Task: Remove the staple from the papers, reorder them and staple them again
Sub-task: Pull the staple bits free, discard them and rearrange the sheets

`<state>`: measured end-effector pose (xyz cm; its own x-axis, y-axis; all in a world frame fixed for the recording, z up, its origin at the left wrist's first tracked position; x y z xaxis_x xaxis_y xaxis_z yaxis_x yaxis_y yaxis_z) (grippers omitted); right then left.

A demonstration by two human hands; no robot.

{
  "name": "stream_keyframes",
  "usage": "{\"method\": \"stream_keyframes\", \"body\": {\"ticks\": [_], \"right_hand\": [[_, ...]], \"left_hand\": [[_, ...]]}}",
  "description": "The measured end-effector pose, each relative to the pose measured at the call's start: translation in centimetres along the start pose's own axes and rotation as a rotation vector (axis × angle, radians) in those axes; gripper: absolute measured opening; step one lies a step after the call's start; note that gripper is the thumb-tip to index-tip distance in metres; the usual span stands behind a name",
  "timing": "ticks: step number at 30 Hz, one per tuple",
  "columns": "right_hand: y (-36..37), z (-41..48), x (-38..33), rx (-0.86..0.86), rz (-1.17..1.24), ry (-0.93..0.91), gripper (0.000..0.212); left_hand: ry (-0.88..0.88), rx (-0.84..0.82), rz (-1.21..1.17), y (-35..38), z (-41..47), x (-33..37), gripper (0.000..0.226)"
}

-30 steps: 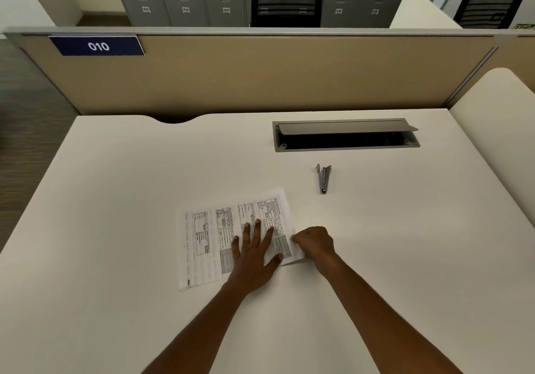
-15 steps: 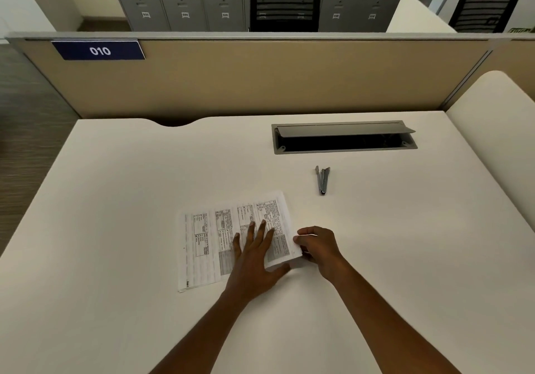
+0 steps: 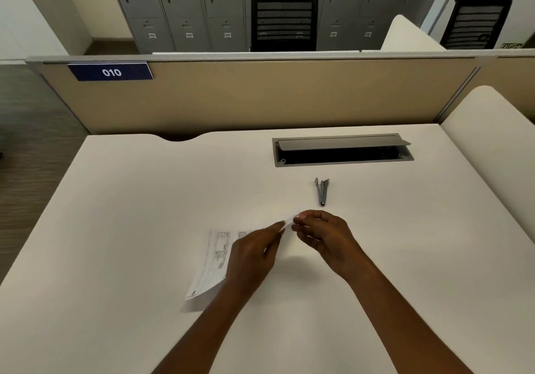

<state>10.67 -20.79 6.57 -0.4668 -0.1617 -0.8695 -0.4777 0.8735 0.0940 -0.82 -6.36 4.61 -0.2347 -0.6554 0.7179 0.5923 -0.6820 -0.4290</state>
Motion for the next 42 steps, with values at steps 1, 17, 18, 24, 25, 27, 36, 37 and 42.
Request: {"method": "stream_keyframes", "body": {"ticks": [1,17,18,24,25,27,36,37,42], "right_hand": [[-0.3,-0.2,-0.7,0.012,0.002,-0.029,0.021],[1.1,-3.3,-8.2,-0.049,-0.150,-0.427,0.033],[1.3,-3.5,-8.6,-0.030,-0.162,-0.448,0.033],[1.9,-5.0,-10.0,0.081,-0.248,-0.559,0.027],[2.1,-5.2,-10.0,0.083,-0.258,-0.567,0.026],[2.3,-5.5,-10.1,0.095,-0.274,-0.571,0.025],[2.5,-6.1,-9.9,0.303,-0.387,-0.589,0.030],[2.5,-6.4,-10.2,0.419,-0.452,-0.614,0.037],[5.3,-10.1,-13.8,0.777,-0.864,-1.125,0.036]], "left_hand": [[-0.019,0.021,-0.046,-0.7,0.9,0.6,0.026],[-0.458,0.338,-0.756,-11.4,9.0,9.1,0.016],[-0.463,0.352,-0.777,-11.7,9.0,9.1,0.016],[-0.485,0.439,-0.854,-12.6,8.9,8.8,0.019],[-0.486,0.458,-0.865,-12.7,8.8,8.7,0.018],[-0.488,0.488,-0.887,-12.8,8.7,8.7,0.018],[-0.515,0.508,-0.938,-13.1,8.8,9.3,0.014],[-0.511,0.509,-0.928,-13.2,8.9,9.3,0.015],[-0.475,0.488,-0.836,-13.3,9.2,9.7,0.013]]}}
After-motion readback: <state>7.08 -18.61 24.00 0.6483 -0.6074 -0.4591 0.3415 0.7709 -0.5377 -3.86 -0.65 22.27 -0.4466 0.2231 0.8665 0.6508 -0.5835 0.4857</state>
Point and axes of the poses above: each hand's wrist, its own z-axis towards the middle knuckle, its own y-axis out of the palm, x = y × z, the point moved 3 cm from there along z, towards the middle knuckle, and after that the axes turned 15 degrees about -z, right-handed, at the moved point
